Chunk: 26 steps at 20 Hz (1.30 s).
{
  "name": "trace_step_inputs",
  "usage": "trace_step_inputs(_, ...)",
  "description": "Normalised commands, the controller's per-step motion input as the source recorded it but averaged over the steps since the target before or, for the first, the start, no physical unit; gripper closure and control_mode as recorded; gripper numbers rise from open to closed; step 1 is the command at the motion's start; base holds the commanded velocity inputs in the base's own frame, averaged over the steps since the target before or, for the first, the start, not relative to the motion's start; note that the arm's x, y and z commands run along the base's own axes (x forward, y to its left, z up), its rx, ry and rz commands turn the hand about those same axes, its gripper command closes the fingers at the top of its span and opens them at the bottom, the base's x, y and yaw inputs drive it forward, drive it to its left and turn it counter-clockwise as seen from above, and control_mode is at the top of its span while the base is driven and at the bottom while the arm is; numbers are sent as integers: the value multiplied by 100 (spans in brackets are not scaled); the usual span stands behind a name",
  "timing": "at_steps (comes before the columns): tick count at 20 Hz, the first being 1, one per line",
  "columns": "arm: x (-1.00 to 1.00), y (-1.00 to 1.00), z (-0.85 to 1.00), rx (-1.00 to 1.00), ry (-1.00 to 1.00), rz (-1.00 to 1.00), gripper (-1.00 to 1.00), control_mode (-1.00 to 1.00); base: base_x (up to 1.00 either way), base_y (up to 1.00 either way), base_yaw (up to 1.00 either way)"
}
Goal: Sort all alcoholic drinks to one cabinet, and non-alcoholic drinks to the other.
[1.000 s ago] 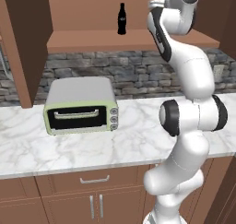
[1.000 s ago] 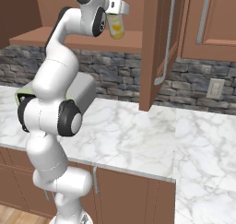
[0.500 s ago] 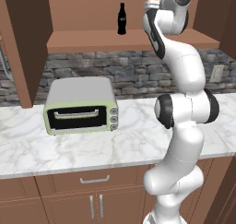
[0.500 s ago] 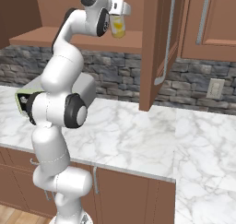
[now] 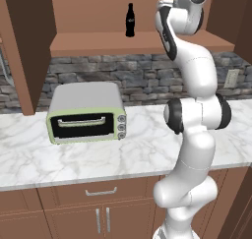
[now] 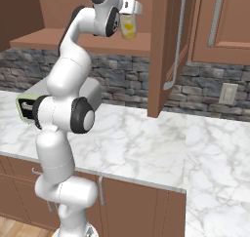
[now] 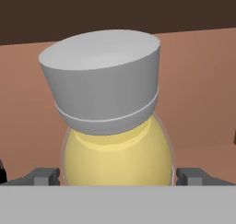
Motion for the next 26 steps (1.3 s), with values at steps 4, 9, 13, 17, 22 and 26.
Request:
trace_step_inputs(4,3,-6,0,0,0,0,-100,-100,0,0,0)
trace_step_inputs(9,3,-6,0,1,0,0,-100,-100,0,0,0)
trace_step_inputs(13,0,-2,0,2,4,0,-100,-100,0,0,0)
trace_step_inputs(17,0,0,1,1,10,0,-100,-100,0,0,0)
trace_step_inputs(22,4,0,2,0,11,0,-100,-100,0,0,0)
trace_step_inputs(26,0,-1,0,0,1,0,-100,-100,0,0,0)
